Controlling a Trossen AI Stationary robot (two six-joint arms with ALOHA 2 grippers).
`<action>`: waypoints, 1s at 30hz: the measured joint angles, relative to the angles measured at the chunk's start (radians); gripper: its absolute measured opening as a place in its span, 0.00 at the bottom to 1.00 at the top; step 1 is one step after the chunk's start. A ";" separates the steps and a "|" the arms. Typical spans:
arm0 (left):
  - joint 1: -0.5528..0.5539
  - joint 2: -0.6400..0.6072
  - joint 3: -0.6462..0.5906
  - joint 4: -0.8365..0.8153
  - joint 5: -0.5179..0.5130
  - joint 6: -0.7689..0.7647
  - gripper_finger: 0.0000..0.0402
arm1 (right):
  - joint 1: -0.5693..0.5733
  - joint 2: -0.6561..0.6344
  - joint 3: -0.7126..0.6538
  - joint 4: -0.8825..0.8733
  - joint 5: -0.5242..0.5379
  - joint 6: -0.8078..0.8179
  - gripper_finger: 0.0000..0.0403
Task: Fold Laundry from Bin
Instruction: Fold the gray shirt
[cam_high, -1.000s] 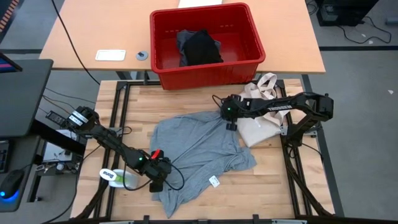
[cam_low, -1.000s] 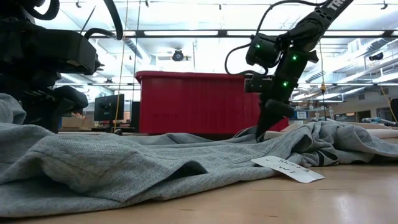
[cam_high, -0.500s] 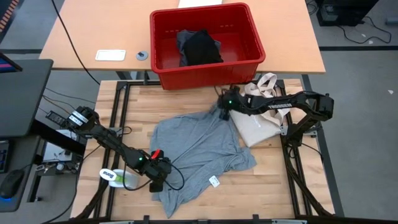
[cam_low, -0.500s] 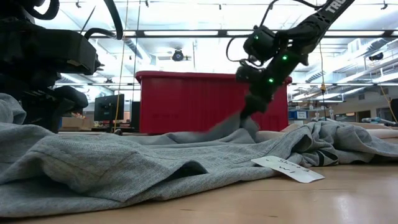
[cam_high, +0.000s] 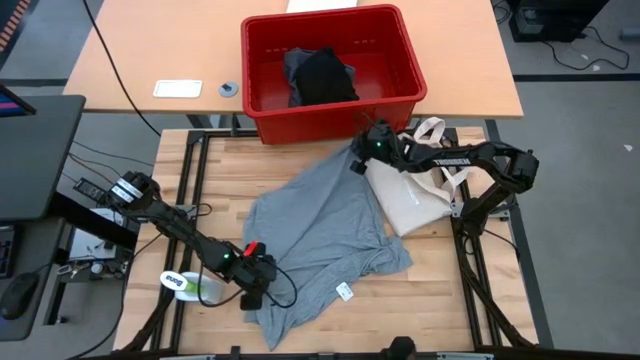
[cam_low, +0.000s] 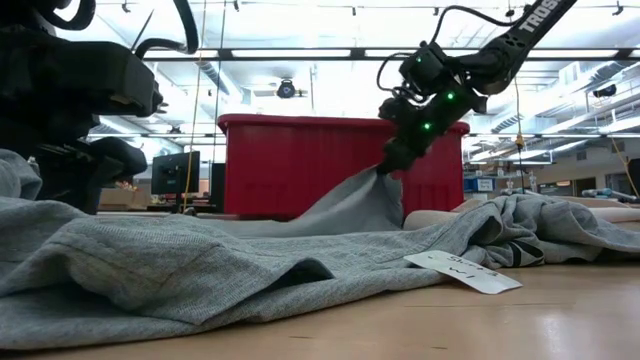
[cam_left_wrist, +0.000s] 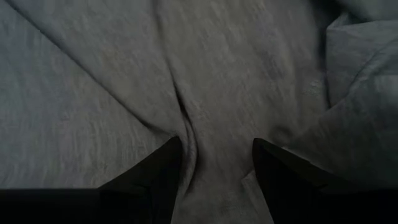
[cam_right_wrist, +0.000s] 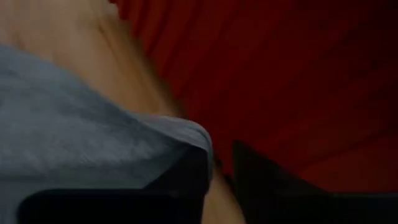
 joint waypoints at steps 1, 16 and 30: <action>0.000 0.000 0.000 0.007 0.002 0.001 0.51 | -0.003 0.000 0.000 -0.016 -0.012 0.002 0.29; 0.000 0.000 0.000 0.049 0.069 0.016 0.51 | -0.005 -0.118 0.142 -0.335 0.218 0.103 0.57; 0.000 0.000 0.000 0.070 0.100 0.049 0.51 | -0.045 -0.196 0.208 -0.695 -0.215 0.095 0.57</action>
